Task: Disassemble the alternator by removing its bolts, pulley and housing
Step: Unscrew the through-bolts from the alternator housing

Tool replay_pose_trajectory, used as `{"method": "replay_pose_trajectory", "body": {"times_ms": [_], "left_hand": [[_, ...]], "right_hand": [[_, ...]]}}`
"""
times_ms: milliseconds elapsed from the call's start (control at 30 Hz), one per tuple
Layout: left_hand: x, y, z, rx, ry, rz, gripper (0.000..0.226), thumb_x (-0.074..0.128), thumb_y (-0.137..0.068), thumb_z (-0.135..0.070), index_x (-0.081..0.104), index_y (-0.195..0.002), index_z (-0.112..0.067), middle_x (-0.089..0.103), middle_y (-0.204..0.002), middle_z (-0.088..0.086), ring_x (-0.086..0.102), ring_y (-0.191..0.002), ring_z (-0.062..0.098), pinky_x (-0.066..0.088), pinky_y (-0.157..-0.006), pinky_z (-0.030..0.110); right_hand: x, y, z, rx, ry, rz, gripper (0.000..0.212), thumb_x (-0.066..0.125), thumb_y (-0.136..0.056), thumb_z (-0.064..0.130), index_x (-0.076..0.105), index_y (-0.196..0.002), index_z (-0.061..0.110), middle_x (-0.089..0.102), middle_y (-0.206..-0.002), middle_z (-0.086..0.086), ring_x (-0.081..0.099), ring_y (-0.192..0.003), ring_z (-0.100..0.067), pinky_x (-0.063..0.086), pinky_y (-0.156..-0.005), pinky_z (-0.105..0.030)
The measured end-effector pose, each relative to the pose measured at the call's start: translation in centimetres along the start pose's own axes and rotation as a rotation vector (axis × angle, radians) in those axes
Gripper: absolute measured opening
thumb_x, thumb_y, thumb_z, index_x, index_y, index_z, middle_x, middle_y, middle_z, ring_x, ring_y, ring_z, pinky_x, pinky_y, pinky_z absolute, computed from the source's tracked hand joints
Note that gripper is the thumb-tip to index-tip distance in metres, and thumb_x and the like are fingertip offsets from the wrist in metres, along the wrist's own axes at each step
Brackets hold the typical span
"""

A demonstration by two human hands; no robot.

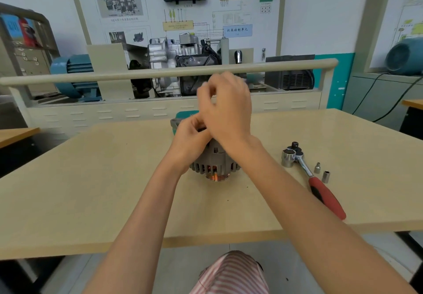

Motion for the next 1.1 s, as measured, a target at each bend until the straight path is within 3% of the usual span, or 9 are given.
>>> {"method": "replay_pose_trajectory", "body": {"times_ms": [100,233,333,500,600,767,933,1000,1100], "left_hand": [[-0.2,0.1,0.2,-0.017,-0.021,-0.036,0.028,0.053,-0.085,0.003,0.058,-0.070,-0.021,0.063,-0.054,-0.018,0.056,-0.052,-0.010,0.039,-0.045,0.007],[0.0,0.3,-0.3,0.003,0.001,0.004,0.034,0.056,-0.086,0.001,0.061,-0.068,-0.027,0.065,-0.056,-0.019,0.059,-0.057,-0.010,0.040,-0.049,0.004],[0.5,0.2,-0.2,-0.009,0.031,0.053,0.017,0.061,-0.089,-0.015,0.069,-0.086,-0.029,0.073,-0.080,-0.012,0.067,-0.079,0.001,0.048,-0.065,0.012],[0.4,0.1,0.0,-0.030,0.071,0.052,0.010,0.063,-0.089,-0.020,0.070,-0.092,-0.026,0.075,-0.087,-0.007,0.069,-0.083,0.004,0.048,-0.066,0.011],[0.2,0.1,0.1,-0.045,0.081,0.049,0.008,0.064,-0.088,-0.018,0.069,-0.089,-0.023,0.075,-0.083,-0.007,0.068,-0.078,0.003,0.048,-0.064,0.012],[0.3,0.0,0.0,-0.020,0.048,0.044,0.011,0.063,-0.088,-0.015,0.067,-0.084,-0.024,0.072,-0.077,-0.007,0.066,-0.075,0.006,0.049,-0.067,0.018],[0.0,0.1,0.0,-0.005,0.022,-0.004,0.036,0.058,-0.084,0.003,0.063,-0.066,-0.028,0.067,-0.059,-0.015,0.060,-0.057,-0.006,0.041,-0.049,0.006],[0.1,0.1,-0.1,-0.004,0.010,-0.005,0.040,0.057,-0.084,0.003,0.061,-0.060,-0.028,0.065,-0.056,-0.016,0.059,-0.055,-0.008,0.039,-0.047,0.005],[0.3,0.2,-0.5,0.016,0.018,0.018,0.035,0.058,-0.086,-0.001,0.064,-0.068,-0.030,0.067,-0.061,-0.018,0.060,-0.059,-0.009,0.040,-0.050,0.004]], "right_hand": [[-0.1,0.7,1.3,-0.031,0.360,-0.076,0.027,0.042,-0.086,0.024,0.062,-0.076,0.008,0.056,-0.077,-0.003,0.048,-0.080,-0.021,0.032,-0.090,-0.032],[-0.1,-0.4,0.8,0.035,-0.165,-0.026,0.032,0.043,-0.081,0.020,0.039,-0.049,0.016,0.034,-0.053,0.006,0.035,-0.060,-0.013,0.030,-0.069,-0.028],[1.1,-1.3,-1.2,0.279,-0.603,0.137,0.038,0.042,-0.079,0.020,0.029,-0.044,0.016,0.030,-0.046,0.000,0.030,-0.051,-0.014,0.028,-0.055,-0.027],[3.1,-2.0,-2.7,0.513,-1.168,0.306,0.060,0.031,-0.093,0.011,0.030,-0.034,0.017,0.038,-0.038,-0.001,0.041,-0.052,-0.017,0.047,-0.081,-0.025],[3.5,-1.9,-2.4,0.532,-1.293,0.330,0.064,0.029,-0.094,0.012,0.031,-0.031,0.020,0.038,-0.036,-0.001,0.044,-0.051,-0.018,0.046,-0.092,-0.029],[2.2,-1.2,-2.6,0.402,-0.949,0.157,0.053,0.035,-0.095,0.012,0.044,-0.043,0.013,0.047,-0.050,0.003,0.049,-0.058,-0.013,0.046,-0.072,-0.018],[-0.7,0.9,0.1,-0.066,0.164,-0.111,0.023,0.047,-0.086,0.019,0.061,-0.077,0.004,0.057,-0.078,-0.007,0.050,-0.080,-0.023,0.035,-0.083,-0.031],[-1.2,1.1,0.6,-0.058,0.200,-0.161,0.021,0.048,-0.085,0.021,0.059,-0.075,0.005,0.055,-0.075,-0.005,0.048,-0.078,-0.022,0.033,-0.084,-0.032],[-0.8,-0.1,0.3,0.024,-0.158,-0.057,0.029,0.043,-0.084,0.022,0.047,-0.057,0.012,0.043,-0.060,0.003,0.042,-0.067,-0.019,0.031,-0.076,-0.030]]}}
Point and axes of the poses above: each hand's wrist, its own y-axis away from the middle knuckle, its own x-axis out of the palm, z = x × y, the point moved 8 cm from there along -y, towards the middle knuckle
